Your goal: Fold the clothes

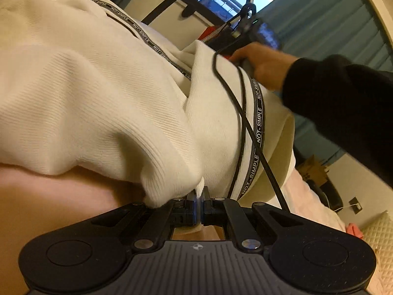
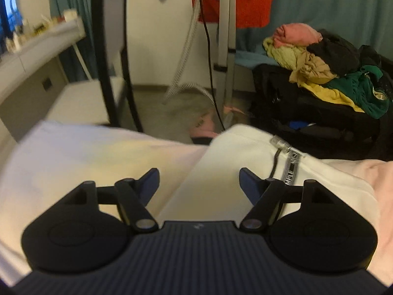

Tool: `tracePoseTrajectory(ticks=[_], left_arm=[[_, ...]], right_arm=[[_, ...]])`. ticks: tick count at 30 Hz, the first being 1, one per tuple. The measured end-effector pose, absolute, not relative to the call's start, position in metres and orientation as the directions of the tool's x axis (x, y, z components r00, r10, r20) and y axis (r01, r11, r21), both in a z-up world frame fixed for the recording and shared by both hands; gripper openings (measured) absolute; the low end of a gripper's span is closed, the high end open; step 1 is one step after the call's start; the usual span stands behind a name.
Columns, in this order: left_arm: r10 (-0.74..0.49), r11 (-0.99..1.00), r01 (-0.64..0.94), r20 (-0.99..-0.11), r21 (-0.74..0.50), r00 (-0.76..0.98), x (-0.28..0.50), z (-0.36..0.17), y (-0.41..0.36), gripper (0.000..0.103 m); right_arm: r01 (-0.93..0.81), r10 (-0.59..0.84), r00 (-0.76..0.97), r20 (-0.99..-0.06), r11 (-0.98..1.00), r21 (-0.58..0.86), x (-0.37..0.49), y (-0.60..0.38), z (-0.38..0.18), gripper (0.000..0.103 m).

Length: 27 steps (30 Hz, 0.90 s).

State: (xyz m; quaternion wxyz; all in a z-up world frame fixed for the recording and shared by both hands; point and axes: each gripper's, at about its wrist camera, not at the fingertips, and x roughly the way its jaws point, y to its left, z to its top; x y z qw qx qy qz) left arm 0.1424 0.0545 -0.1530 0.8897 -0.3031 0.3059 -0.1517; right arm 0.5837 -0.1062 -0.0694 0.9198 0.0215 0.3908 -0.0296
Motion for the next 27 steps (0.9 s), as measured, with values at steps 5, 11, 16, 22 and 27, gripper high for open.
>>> tracePoseTrajectory(ticks=[5, 11, 16, 22, 27], left_arm=[[-0.445, 0.775, 0.085, -0.446, -0.626, 0.777, 0.149, -0.157, 0.052, 0.003], [-0.451, 0.765, 0.078, -0.446, -0.639, 0.773, 0.149, -0.154, 0.056, 0.003], [-0.473, 0.719, 0.038, -0.449, -0.694, 0.758, 0.152, -0.154, 0.068, 0.003], [-0.454, 0.769, 0.082, -0.451, -0.634, 0.769, 0.137, -0.136, 0.061, 0.003], [-0.438, 0.823, 0.116, -0.491, -0.556, 0.753, 0.133, -0.127, 0.050, 0.003]], right_arm=[[0.086, -0.077, 0.695, -0.715, 0.996, -0.024, 0.588, -0.108, -0.081, 0.007], [0.109, -0.065, 0.802, -0.593, 0.993, 0.039, 0.543, -0.130, -0.027, 0.005], [0.145, -0.075, 0.888, -0.454, 0.982, 0.121, 0.467, -0.181, 0.027, 0.005], [0.174, -0.057, 0.967, -0.248, 0.860, 0.479, 0.320, -0.285, 0.043, 0.005], [0.325, -0.220, 0.945, -0.243, 0.726, 0.607, 0.201, -0.367, 0.010, 0.005]])
